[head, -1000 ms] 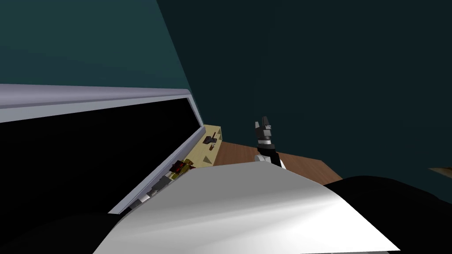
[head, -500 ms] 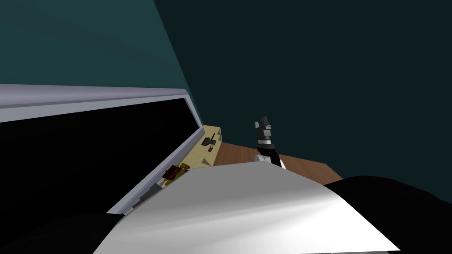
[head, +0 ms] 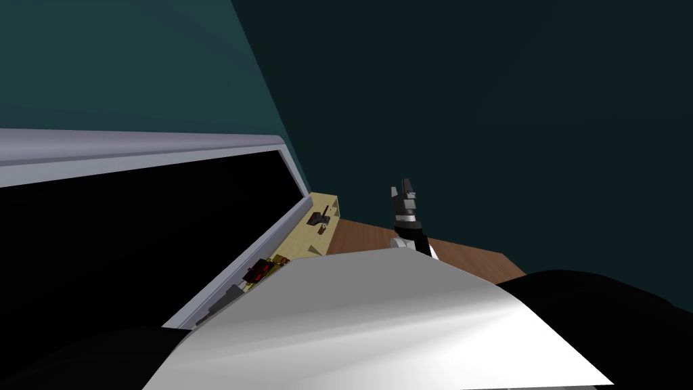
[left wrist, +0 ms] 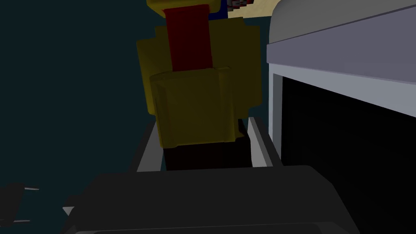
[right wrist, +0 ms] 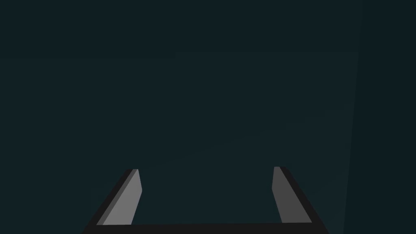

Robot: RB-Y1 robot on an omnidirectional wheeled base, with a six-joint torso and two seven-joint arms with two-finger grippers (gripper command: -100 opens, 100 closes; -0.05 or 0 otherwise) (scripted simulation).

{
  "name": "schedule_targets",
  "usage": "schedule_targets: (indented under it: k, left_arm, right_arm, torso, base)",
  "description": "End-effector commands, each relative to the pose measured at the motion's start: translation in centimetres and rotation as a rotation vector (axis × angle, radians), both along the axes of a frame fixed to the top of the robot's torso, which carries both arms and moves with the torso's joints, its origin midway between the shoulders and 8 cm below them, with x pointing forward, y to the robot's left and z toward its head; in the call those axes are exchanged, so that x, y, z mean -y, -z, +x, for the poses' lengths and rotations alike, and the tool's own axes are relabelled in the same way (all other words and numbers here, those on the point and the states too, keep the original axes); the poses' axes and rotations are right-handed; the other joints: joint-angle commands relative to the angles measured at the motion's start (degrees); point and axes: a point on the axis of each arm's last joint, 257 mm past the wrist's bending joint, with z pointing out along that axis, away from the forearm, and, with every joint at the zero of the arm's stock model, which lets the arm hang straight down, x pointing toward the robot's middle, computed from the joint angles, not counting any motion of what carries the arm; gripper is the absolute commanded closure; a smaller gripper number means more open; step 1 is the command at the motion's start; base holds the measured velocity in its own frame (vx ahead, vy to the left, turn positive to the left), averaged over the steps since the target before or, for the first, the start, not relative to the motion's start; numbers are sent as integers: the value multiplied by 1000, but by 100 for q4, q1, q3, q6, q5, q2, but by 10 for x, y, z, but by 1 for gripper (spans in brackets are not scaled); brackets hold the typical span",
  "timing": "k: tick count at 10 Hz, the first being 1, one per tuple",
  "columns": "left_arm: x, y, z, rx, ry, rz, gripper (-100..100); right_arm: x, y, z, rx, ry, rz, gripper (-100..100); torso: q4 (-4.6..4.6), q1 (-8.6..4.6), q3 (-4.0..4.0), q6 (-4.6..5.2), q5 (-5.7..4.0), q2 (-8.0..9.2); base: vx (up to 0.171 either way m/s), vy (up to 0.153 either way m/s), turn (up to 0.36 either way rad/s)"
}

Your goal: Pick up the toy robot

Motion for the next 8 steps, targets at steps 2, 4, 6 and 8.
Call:
schedule_targets:
  k: [2, 4, 6, 8]
  left_arm:
    - [0, 0, 0, 0, 0, 0, 100]
    - [0, 0, 0, -1, 0, -1, 0]
    - [13, 5, 20, -8, 11, -12, 100]
    - [28, 9, 35, -14, 27, -31, 100]
  right_arm:
    - [0, 0, 0, 0, 0, 0, 0]
    - [0, 0, 0, 0, 0, 0, 0]
    - [0, 0, 0, 0, 0, 0, 0]
    - [0, 0, 0, 0, 0, 0, 0]
  torso:
    - [1, 0, 1, -1, -1, 1]
    - [1, -1, 2, -1, -2, 3]
    - [6, 23, 13, 7, 5, 24]
    - [2, 39, 17, -6, 17, 33]
  base:
    - [0, 0, 0]
    - [0, 0, 0]
    - [-108, 74, -51]
    - [-88, 61, -34]
